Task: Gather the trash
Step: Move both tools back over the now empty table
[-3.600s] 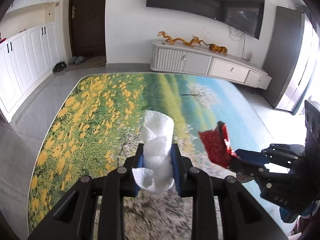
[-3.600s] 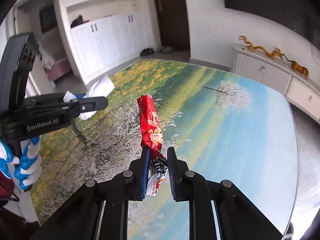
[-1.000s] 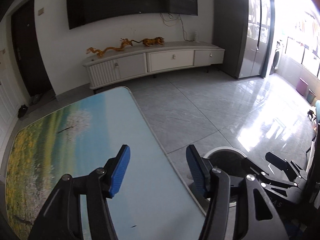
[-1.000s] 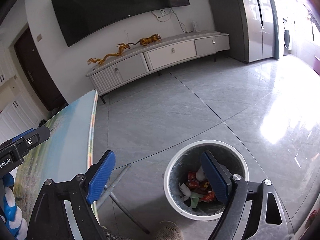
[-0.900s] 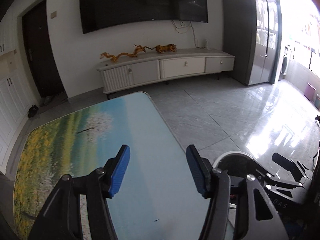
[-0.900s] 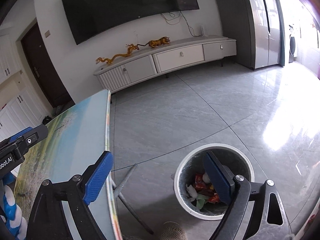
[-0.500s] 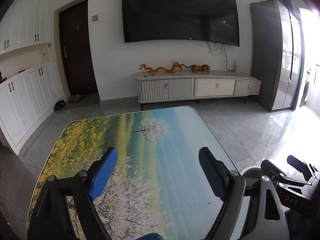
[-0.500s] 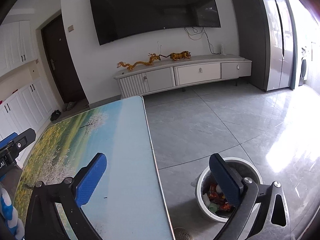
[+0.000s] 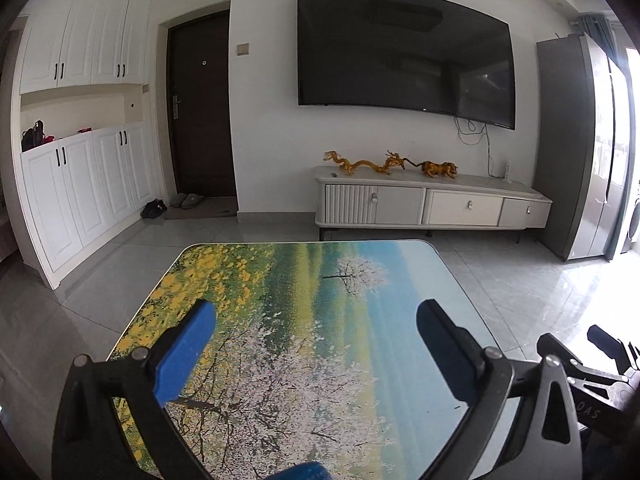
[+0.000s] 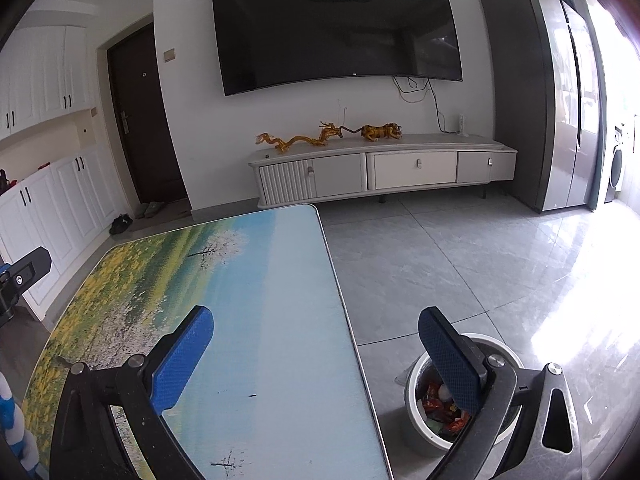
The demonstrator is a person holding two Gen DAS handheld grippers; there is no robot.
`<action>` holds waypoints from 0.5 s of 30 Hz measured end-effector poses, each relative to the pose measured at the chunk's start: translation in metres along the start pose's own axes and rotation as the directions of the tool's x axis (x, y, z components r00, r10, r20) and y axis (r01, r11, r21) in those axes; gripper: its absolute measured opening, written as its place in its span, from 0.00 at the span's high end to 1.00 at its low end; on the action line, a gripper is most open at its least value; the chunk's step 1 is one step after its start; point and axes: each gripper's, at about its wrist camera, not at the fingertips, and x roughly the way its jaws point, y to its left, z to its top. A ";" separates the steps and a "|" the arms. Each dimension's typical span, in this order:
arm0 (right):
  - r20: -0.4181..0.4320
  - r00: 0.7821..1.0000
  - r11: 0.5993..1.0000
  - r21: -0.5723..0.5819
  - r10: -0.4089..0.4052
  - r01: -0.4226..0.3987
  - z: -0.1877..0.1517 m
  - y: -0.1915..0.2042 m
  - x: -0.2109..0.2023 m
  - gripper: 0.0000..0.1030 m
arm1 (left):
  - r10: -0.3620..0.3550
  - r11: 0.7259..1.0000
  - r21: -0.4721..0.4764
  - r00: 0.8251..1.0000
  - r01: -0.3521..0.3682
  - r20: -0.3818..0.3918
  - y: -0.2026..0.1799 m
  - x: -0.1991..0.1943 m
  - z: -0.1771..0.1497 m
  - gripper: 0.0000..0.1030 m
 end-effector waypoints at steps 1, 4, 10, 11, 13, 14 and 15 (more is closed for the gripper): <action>0.002 1.000 1.000 0.000 -0.001 0.001 0.000 0.001 -0.001 0.00 | 0.003 1.000 -0.003 1.000 -0.003 -0.001 0.003 -0.001 -0.002 0.02; 0.007 1.000 1.000 0.001 -0.007 0.007 -0.002 0.001 -0.003 0.00 | 0.009 1.000 -0.012 1.000 -0.009 -0.008 0.009 0.000 -0.003 0.02; 0.006 1.000 1.000 0.013 -0.027 0.027 -0.003 -0.001 0.000 0.00 | 0.023 1.000 -0.005 1.000 -0.023 -0.013 0.010 0.003 -0.006 0.02; 0.004 1.000 0.999 0.013 -0.029 0.029 -0.003 -0.001 0.000 0.00 | 0.023 1.000 -0.005 1.000 -0.023 -0.015 0.010 0.004 -0.006 0.02; -0.002 0.999 0.999 0.013 -0.037 0.037 -0.004 -0.002 0.002 0.00 | 0.023 1.000 -0.003 1.000 -0.023 -0.017 0.010 0.006 -0.007 0.02; -0.004 0.999 0.999 0.016 -0.039 0.039 -0.004 -0.002 0.003 0.00 | 0.025 1.000 -0.001 1.000 -0.025 -0.018 0.010 0.007 -0.007 0.02; -0.006 0.999 0.999 0.019 -0.041 0.041 -0.004 -0.003 0.005 0.00 | 0.027 1.000 0.000 0.999 -0.027 -0.019 0.010 0.008 -0.008 0.02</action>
